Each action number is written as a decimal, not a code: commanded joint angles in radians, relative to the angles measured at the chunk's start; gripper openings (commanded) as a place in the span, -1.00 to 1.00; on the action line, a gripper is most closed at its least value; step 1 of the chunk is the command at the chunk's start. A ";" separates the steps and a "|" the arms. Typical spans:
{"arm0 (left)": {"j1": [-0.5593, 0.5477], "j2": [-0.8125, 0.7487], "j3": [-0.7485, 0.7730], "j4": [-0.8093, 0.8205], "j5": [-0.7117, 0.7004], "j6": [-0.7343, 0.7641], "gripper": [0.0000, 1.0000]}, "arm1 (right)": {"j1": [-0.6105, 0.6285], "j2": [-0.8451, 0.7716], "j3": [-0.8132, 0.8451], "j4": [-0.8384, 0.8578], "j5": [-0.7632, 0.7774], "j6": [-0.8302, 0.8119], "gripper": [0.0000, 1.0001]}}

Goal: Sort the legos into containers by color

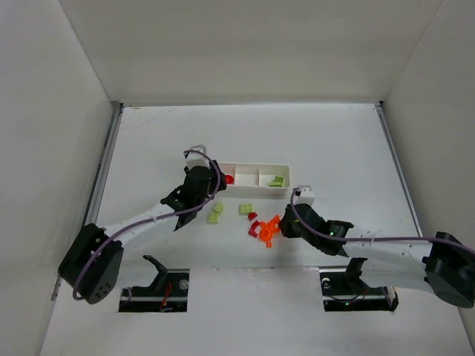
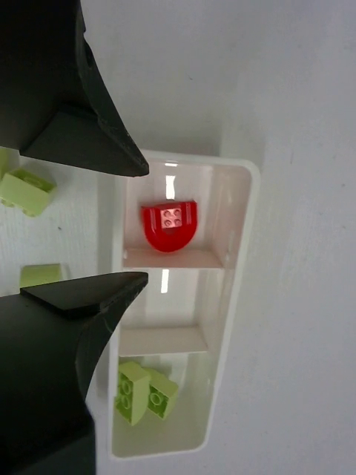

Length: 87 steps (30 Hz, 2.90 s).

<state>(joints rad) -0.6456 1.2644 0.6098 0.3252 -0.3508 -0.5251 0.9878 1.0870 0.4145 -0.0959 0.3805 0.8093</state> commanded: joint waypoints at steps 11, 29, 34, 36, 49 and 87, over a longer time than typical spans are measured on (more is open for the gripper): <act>-0.130 -0.330 -0.300 -0.041 -0.135 -0.110 -0.05 | -0.077 0.051 0.285 -0.021 0.077 -0.163 -0.72; -0.272 -0.439 -0.354 -0.224 -0.168 -0.167 -0.07 | -0.160 0.516 0.609 0.143 0.024 -0.271 -0.69; -0.309 -0.389 -0.343 -0.235 -0.203 -0.184 -0.07 | -0.165 0.527 0.633 0.171 0.034 -0.274 -0.24; -0.315 -0.363 -0.338 -0.235 -0.223 -0.184 -0.06 | -0.162 0.504 0.618 0.185 0.038 -0.279 -0.15; -0.312 -0.194 -0.288 -0.193 -0.240 -0.167 -0.05 | -0.110 0.297 0.380 0.240 0.037 -0.277 -0.05; -0.354 -0.437 -0.199 -0.318 -0.258 -0.164 -0.61 | 0.174 0.172 0.066 0.093 0.024 0.010 -0.16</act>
<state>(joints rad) -0.9844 0.8871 0.3515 0.0662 -0.5808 -0.6754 1.1534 1.2484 0.4759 -0.0517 0.4175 0.8051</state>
